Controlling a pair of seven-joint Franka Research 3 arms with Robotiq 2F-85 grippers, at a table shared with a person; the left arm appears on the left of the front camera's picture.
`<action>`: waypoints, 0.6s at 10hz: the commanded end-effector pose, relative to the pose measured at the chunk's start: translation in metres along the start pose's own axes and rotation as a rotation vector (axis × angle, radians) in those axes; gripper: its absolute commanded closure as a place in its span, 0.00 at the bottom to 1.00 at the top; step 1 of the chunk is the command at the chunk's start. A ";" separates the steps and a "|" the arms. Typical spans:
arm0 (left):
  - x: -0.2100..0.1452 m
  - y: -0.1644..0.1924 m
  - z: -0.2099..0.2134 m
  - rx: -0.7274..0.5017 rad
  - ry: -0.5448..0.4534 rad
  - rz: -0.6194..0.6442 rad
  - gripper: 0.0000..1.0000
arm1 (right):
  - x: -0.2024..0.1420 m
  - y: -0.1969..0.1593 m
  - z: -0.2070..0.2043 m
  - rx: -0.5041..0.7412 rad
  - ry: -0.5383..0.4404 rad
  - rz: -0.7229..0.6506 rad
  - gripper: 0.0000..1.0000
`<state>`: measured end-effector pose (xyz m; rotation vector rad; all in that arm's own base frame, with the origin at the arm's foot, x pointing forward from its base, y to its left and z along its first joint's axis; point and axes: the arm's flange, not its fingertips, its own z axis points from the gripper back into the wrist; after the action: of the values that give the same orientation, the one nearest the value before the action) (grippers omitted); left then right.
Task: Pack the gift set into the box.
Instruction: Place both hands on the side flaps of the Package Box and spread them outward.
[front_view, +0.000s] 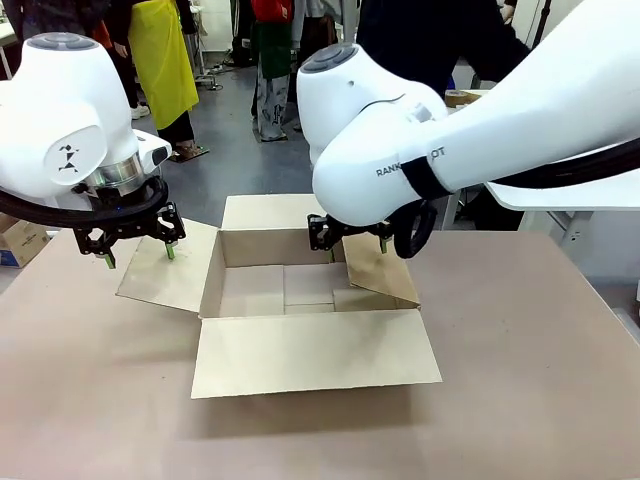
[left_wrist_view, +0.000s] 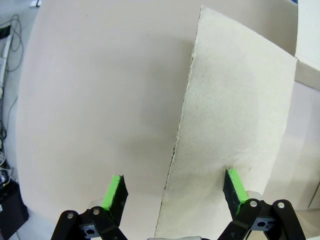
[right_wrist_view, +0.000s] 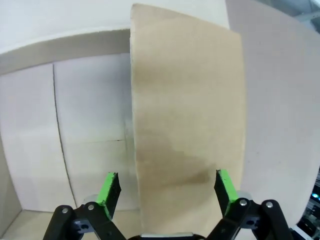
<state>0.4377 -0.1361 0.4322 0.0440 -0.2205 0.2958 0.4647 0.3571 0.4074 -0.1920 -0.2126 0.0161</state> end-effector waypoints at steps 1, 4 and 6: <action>0.000 0.000 0.002 0.019 -0.013 0.011 0.00 | 0.008 0.008 0.000 -0.034 0.029 -0.036 0.00; 0.000 0.000 0.002 0.019 -0.013 0.011 0.00 | 0.004 -0.009 0.017 -0.121 0.007 -0.054 0.00; 0.000 0.000 0.002 0.019 -0.013 0.011 0.00 | 0.000 -0.027 0.029 -0.146 -0.006 -0.061 0.00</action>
<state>0.4378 -0.1361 0.4323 0.0441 -0.2208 0.2959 0.4635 0.3423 0.4351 -0.2878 -0.1904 -0.0311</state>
